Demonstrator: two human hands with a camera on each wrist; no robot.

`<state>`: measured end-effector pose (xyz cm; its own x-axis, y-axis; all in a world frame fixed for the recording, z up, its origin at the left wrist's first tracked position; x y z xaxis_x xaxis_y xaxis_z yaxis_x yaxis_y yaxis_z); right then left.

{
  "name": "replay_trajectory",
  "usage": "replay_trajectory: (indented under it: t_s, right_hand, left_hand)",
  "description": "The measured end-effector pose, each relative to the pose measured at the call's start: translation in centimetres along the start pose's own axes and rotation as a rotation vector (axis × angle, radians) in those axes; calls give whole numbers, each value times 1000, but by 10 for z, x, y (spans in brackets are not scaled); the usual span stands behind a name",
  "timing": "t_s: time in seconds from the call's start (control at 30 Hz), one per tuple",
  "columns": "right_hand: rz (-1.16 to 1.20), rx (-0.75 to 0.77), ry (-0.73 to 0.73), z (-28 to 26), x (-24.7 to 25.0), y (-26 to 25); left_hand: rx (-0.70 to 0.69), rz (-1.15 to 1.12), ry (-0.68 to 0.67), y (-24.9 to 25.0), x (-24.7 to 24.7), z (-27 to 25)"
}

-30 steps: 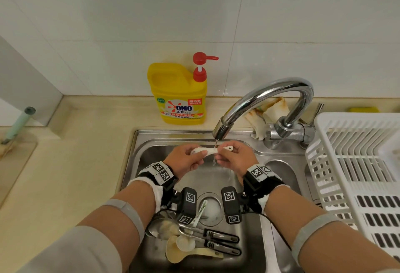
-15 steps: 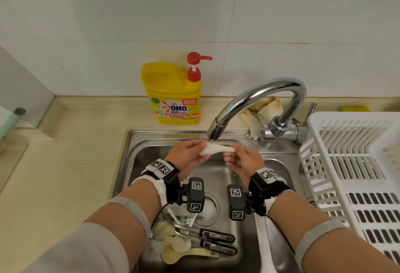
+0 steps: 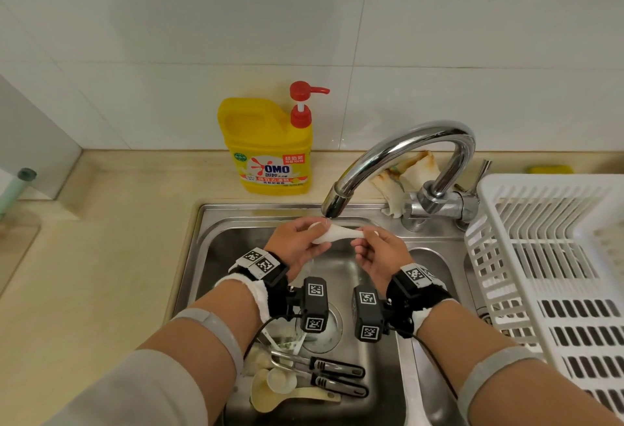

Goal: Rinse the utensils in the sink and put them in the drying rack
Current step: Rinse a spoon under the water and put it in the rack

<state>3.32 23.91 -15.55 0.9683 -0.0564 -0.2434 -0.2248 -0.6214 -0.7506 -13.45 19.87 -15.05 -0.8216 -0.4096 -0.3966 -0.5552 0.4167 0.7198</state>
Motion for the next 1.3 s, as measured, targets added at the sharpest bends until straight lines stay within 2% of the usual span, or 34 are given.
replay_trajectory:
  t_s: [0.27, 0.53, 0.7, 0.87, 1.03, 1.2, 1.3]
  right_hand:
    - [14, -10, 7, 1, -1, 3]
    - [45, -85, -127, -6, -18, 6]
    - [-72, -108, -195, -8, -31, 12]
    - [-75, -113, -176, -8, -47, 20]
    - [-43, -46, -229, -8, -54, 18]
    - [-250, 56, -270, -8, -54, 9]
    - [-391, 153, -228, -6, -49, 5]
  left_hand:
    - [19, -127, -2, 2, 7, -5]
    - [-5, -158, 10, 4, 21, -8]
    - [-16, -165, 90, 11, 40, -8]
    - [-49, -164, 141, 14, 58, -14]
    - [-51, -161, 154, 14, 65, -16]
    - [-42, -85, 182, 9, 65, -12]
    - [-47, 42, 199, 8, 61, -9]
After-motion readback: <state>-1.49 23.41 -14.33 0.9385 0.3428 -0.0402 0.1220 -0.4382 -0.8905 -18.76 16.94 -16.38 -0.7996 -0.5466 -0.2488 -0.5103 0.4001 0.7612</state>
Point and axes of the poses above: each hand's wrist, its own z-axis towards the middle knuckle, its own x-axis out of the back of the hand, y = z × x, the point moved 5 cm from there along z, towards the middle knuckle
